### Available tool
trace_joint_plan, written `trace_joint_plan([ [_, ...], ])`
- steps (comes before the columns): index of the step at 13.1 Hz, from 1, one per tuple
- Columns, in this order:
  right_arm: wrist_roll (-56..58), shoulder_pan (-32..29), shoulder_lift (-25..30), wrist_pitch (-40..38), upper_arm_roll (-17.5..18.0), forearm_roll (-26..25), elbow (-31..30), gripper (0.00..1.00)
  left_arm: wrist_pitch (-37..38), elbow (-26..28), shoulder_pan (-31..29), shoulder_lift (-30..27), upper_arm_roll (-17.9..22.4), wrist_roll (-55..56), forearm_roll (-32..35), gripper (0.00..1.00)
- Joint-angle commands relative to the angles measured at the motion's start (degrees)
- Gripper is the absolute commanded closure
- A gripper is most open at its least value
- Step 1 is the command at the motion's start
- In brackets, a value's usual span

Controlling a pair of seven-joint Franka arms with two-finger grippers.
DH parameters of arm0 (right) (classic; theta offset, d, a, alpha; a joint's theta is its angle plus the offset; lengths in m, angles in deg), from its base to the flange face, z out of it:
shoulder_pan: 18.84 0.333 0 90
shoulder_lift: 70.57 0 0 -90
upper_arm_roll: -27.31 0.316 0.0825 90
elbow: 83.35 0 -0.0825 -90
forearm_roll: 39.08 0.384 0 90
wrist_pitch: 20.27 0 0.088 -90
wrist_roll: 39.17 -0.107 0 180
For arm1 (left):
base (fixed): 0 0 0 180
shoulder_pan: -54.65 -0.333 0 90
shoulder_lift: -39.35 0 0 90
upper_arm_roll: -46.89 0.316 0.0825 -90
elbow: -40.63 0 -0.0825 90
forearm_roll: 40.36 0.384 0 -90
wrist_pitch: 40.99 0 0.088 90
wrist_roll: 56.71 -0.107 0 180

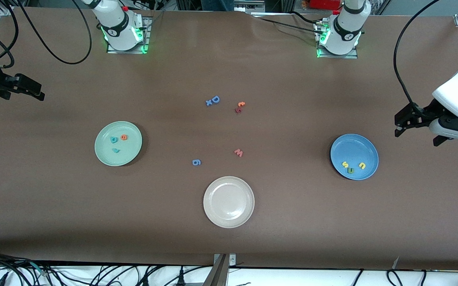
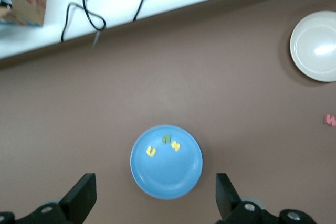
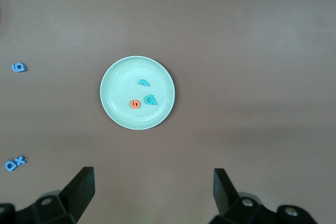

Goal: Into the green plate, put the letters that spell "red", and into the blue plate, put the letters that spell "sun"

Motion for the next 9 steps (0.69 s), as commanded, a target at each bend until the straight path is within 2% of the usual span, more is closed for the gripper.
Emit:
trace_joint_plan([
  [1,0.11,0.12,-0.38,-1.4,0.1,-0.36,1.55,0.0,2.82,0.68,-0.22,-1.39,-0.74,1.62,1.75,0.0],
  [3,0.02,0.12,-0.47,-0.7,-0.08,-0.53,1.55,0.0,2.74,5.68,0.65,-5.25,-0.74,2.84,1.67,0.0],
  [5,0.11,0.12,-0.56,-0.7,-0.08,-0.62,1.55,0.0,2.48,7.8,2.23,-7.27,0.31,9.41,1.41,0.0],
  [7,0.2,0.12,-0.73,-0.35,-0.08,-1.4,1.55,0.0,2.3,8.6,3.29,-8.51,0.93,14.26,1.23,0.0],
  [9,0.11,0.12,-0.73,-0.08,-0.08,-1.5,1.55,0.0,2.56,8.08,3.03,-8.43,1.37,14.46,-0.08,0.0],
])
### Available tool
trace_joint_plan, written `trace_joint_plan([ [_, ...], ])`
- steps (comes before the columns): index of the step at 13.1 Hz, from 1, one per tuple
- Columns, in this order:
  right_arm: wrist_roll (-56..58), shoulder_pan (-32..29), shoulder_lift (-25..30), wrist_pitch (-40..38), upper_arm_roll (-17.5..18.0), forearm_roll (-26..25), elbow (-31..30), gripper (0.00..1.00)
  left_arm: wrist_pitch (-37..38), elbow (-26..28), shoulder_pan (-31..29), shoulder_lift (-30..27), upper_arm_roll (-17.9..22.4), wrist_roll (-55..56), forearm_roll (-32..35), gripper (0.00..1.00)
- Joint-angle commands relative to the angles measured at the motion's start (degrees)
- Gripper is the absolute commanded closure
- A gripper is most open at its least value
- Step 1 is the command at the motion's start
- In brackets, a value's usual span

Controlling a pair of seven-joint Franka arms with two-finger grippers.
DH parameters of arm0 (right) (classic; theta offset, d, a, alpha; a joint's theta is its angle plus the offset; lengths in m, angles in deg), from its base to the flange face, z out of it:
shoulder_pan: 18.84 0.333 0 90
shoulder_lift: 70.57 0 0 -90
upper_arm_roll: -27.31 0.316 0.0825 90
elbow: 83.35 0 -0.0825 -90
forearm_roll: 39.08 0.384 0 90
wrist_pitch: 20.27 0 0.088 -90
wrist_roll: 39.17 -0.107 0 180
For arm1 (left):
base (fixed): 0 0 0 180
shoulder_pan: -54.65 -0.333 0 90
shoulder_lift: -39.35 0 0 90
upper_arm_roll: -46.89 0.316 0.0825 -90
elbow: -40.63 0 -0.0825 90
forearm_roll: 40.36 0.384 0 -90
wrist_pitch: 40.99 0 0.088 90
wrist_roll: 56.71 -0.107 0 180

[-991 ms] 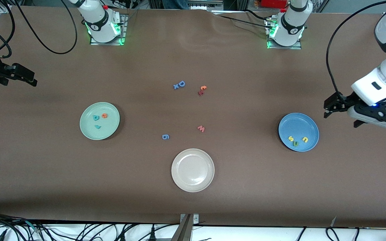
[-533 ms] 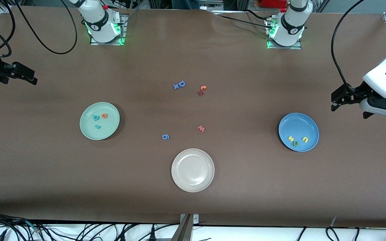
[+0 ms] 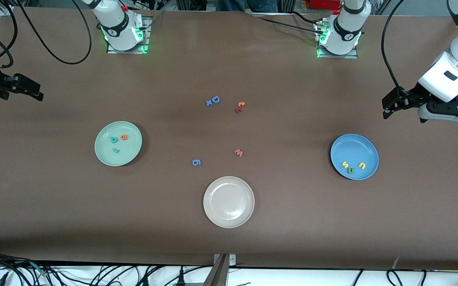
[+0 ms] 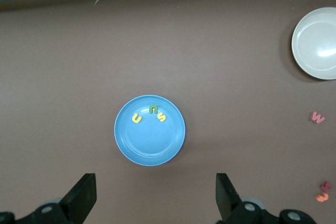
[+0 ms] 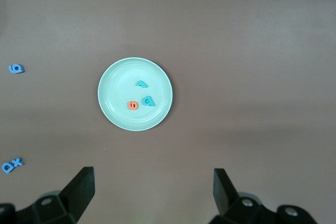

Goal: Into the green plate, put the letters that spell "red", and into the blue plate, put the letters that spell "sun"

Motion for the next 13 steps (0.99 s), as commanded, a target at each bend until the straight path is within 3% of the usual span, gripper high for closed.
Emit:
trace_joint_plan([
  [1,0.11,0.22,-0.66,0.27,0.12,-1.15,1.38,0.0,0.16,0.63,-0.23,-0.91,1.73,1.24,-2.18,0.0],
  [3,0.11,0.22,-0.57,-0.16,0.21,-1.68,1.38,0.0,0.25,0.36,-2.16,0.16,2.43,1.42,-5.0,0.0],
  [13,0.37,0.22,-0.48,-0.34,0.12,-1.59,1.38,0.0,0.51,0.36,-1.55,-0.02,1.82,1.59,-4.57,0.0],
])
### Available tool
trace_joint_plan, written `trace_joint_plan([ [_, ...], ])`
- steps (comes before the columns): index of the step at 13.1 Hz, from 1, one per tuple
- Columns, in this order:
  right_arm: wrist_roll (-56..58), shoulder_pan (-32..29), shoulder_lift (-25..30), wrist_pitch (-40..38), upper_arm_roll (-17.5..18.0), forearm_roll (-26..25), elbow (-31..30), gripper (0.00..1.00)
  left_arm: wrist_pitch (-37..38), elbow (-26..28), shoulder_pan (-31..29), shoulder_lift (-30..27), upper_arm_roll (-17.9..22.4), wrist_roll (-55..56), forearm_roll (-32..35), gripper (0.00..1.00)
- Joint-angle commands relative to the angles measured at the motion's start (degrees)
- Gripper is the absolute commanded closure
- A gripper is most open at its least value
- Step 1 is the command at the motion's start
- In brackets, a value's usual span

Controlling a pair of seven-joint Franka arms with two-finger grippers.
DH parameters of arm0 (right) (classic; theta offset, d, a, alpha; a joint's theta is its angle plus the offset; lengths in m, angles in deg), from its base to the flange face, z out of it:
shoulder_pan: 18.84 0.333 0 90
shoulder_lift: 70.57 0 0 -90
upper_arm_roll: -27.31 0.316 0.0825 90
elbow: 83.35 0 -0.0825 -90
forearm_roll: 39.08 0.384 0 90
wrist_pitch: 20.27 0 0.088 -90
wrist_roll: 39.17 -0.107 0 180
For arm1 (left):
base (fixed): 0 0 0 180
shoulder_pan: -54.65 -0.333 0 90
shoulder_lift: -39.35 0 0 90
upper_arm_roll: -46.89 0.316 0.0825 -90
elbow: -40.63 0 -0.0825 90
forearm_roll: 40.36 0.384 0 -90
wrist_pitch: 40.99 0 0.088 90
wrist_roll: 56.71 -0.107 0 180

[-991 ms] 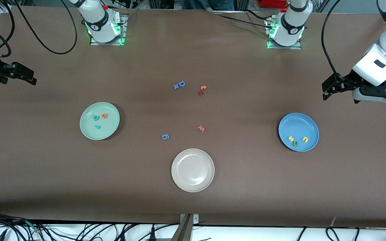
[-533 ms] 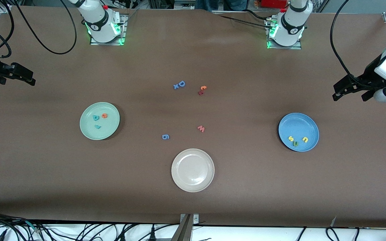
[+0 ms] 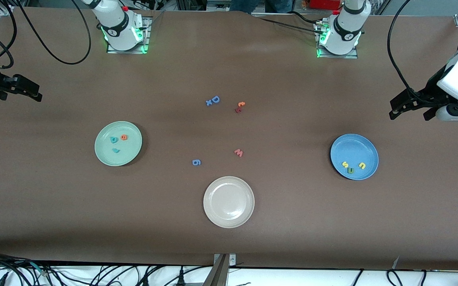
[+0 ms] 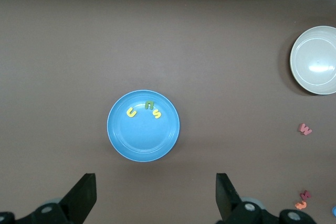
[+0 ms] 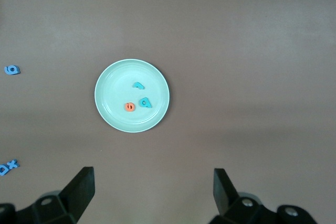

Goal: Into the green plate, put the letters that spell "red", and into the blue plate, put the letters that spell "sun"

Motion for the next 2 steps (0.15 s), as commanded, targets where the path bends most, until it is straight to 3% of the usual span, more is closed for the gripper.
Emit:
trace_joint_plan([
  [1,0.37,0.15,-0.45,-0.68,0.07,-0.93,1.37,0.0,0.57,0.13,0.04,-0.67,0.11,0.49,-0.42,0.0],
  [2,0.29,0.15,-0.45,-0.68,0.07,-0.85,1.37,0.0,0.57,0.13,0.04,-0.84,0.02,0.58,-0.42,0.0],
])
